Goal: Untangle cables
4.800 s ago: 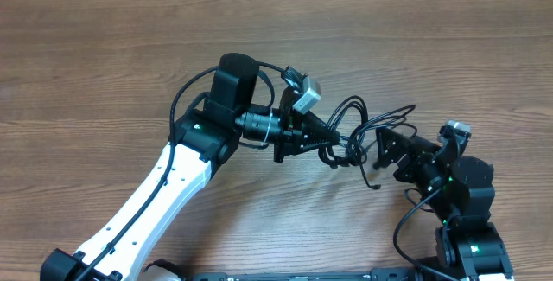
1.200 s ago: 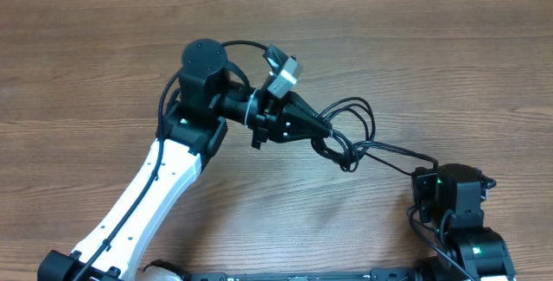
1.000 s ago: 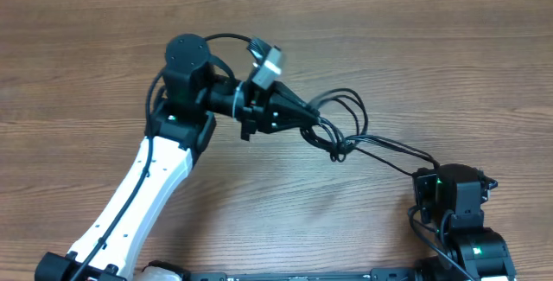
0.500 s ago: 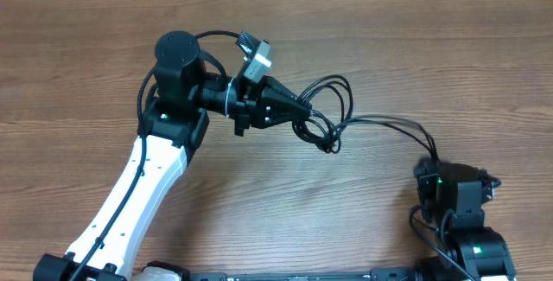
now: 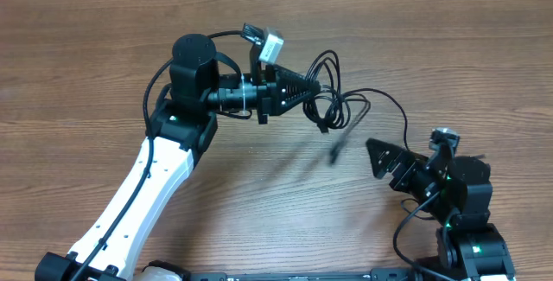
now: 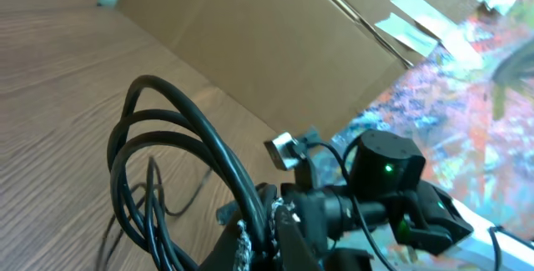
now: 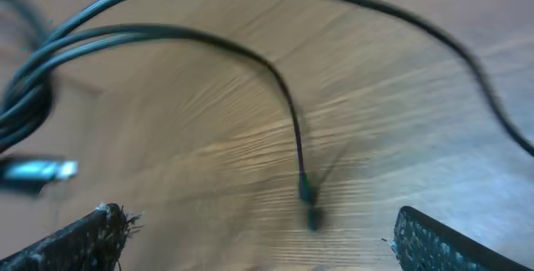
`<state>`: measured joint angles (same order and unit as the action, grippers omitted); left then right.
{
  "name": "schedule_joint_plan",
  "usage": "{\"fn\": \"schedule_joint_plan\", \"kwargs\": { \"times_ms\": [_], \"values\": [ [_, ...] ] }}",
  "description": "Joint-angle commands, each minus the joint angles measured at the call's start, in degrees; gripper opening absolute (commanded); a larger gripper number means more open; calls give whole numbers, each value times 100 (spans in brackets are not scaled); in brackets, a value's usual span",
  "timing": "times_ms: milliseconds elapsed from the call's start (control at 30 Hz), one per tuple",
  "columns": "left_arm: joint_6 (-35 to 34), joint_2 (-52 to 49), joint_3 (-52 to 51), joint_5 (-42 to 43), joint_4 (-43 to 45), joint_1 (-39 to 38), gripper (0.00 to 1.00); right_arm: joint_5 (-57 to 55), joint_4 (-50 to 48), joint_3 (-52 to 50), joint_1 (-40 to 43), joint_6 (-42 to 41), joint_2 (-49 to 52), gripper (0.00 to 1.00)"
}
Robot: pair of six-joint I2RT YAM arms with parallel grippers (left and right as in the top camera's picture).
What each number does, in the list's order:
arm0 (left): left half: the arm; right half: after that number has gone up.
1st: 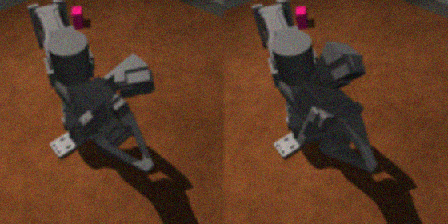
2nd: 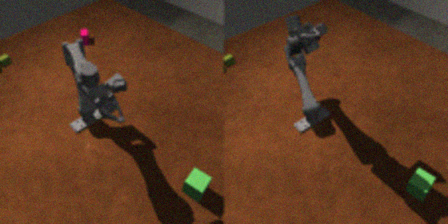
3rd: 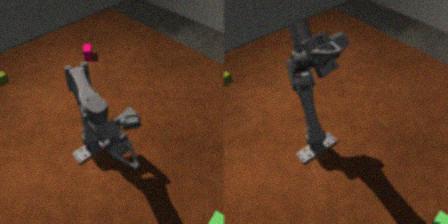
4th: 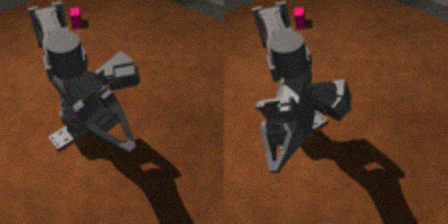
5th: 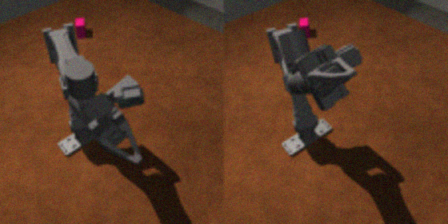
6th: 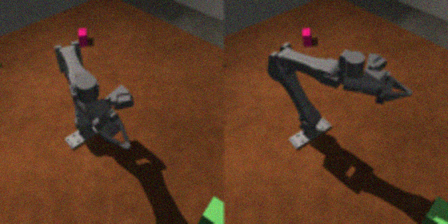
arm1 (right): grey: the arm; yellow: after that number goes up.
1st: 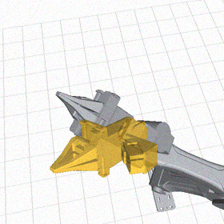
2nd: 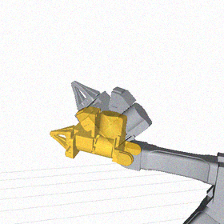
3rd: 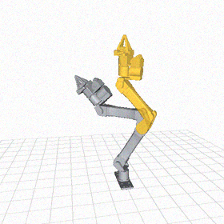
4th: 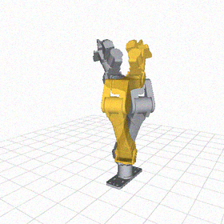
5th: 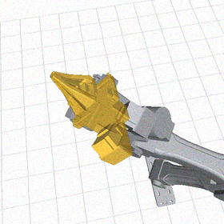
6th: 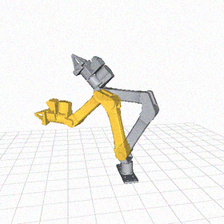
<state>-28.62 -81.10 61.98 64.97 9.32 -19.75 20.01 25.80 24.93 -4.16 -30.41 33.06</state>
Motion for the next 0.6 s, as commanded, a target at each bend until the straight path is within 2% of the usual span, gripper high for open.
{"fn": "schedule_joint_plan", "kwargs": {
  "times_ms": [0, 167, 267, 467, 567],
  "values": [
    [-140, 122, 92, -262, 28, -177, 4, 1084, -271, 33, 11, 1003, -20, 100],
    [-133, 122, 92, -260, 26, -472, 4, 1969, -686, 33, 11, 1493, -20, 100],
    [-7, 122, 92, -260, 24, -636, 4, 2044, -798, 33, 11, 1495, -20, 100],
    [592, 101, 92, -262, -199, -782, 4, 2430, -1001, 33, 11, 1574, -20, 96],
    [614, 50, 92, -256, -219, -782, 4, 2658, -1196, 33, 11, 1572, -20, 91]
  ]
}}
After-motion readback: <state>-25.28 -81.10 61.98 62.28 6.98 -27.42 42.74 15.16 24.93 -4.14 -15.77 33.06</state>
